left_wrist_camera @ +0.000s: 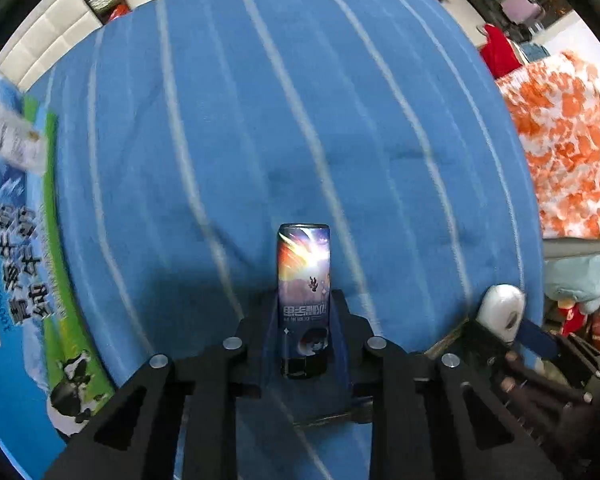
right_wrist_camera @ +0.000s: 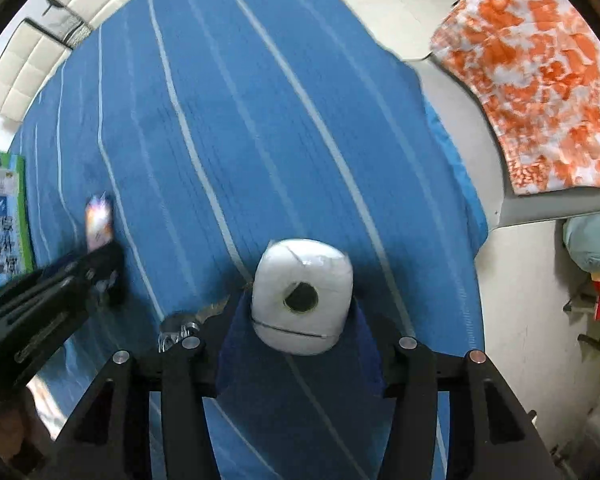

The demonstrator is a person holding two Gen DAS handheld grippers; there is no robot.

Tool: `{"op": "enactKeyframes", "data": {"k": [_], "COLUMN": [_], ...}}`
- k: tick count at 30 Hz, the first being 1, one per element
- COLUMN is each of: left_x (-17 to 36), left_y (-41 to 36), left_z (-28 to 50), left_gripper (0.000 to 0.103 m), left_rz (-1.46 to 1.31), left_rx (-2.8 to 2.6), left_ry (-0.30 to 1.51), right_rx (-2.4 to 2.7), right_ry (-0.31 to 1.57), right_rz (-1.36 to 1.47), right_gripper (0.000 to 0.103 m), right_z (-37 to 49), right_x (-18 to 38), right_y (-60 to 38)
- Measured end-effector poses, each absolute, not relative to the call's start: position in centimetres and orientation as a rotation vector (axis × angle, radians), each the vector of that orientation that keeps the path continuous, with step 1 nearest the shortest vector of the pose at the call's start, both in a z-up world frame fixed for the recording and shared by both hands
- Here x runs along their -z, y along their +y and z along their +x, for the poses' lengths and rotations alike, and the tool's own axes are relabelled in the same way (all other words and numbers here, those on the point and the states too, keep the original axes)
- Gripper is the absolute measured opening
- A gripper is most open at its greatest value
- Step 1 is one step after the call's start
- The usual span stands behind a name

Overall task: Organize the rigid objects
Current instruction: 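Grasp the space-print drink can with the left tool while the right tool grasps the white device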

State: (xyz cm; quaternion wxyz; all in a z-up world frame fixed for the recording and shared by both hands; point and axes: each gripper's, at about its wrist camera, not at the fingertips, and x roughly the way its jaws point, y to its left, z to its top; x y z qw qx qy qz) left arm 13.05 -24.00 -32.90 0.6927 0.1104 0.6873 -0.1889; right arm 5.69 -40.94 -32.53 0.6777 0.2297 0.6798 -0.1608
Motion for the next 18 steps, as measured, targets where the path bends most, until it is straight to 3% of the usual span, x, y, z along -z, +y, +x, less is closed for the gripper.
{"op": "enactKeyframes", "data": {"k": [2,8,18], "left_x": [32.9,32.6,28.1], "left_y": [-24.3,-24.9,-21.1], "left_z": [12.9,11.5,11.4], "left_gripper": [0.022,0.022,0.022], "left_rz": [0.246,0.262,0.175], "left_rx": [0.428,0.423,0.427], "left_ry": [1.522,1.509,1.450], "right_rx": [0.410,0.415,0.353], "right_ry": [1.519,1.518,1.405], "right_rz": [0.493,0.434,0.369], "right_gripper": [0.051,0.049,0.049], "right_z": [5.9,6.6,5.5], "right_x": [32.5,32.1,26.0], "right_y": [-40.6,-40.2,-37.9]}}
